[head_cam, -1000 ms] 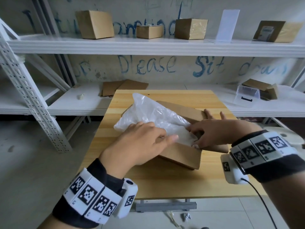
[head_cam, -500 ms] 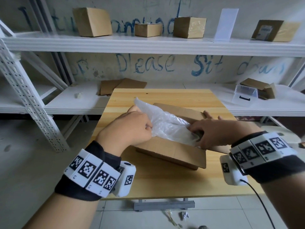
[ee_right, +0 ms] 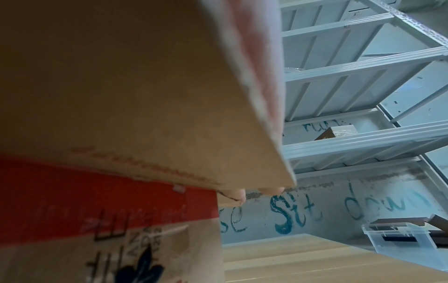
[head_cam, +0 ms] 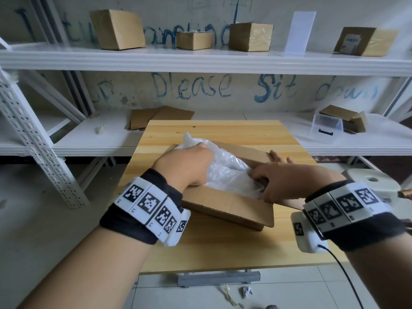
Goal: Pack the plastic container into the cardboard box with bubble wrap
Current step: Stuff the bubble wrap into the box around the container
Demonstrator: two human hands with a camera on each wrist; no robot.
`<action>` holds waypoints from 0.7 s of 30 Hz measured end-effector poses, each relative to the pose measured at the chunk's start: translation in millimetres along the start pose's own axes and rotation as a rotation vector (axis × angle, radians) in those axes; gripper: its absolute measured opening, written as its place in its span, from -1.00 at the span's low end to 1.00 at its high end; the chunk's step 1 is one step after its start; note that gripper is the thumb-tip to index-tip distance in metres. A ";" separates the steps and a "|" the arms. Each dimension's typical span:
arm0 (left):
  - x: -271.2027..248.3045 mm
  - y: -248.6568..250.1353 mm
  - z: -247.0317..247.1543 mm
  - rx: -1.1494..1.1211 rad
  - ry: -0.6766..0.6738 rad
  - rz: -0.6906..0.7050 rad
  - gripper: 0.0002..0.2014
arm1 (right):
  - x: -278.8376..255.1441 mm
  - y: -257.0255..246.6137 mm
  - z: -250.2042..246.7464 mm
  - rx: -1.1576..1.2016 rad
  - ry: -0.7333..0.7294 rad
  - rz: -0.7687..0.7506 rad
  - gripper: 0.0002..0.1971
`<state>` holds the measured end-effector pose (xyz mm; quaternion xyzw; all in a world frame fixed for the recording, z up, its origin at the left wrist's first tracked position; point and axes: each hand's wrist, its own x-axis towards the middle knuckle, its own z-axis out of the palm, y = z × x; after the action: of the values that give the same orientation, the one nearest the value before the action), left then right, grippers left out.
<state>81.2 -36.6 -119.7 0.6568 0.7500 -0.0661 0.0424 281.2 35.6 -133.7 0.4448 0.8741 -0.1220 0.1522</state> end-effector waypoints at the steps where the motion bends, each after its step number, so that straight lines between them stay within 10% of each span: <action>1: 1.1 3.4 -2.8 0.018 -0.028 0.003 -0.77 | 0.2 0.1 0.0 -0.001 0.001 -0.002 -0.58; 8: 3.7 -6.1 -7.1 -0.041 -0.128 -0.002 -0.68 | 4.0 2.4 1.5 0.001 0.005 -0.007 -0.56; 21: -0.7 11.7 11.8 0.165 0.136 0.061 -0.66 | 5.4 1.6 4.0 0.073 0.067 -0.049 -0.17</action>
<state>92.6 -37.6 -131.7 0.6835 0.7228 -0.0815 -0.0608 280.1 39.1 -139.5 0.4324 0.8843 -0.1426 0.1035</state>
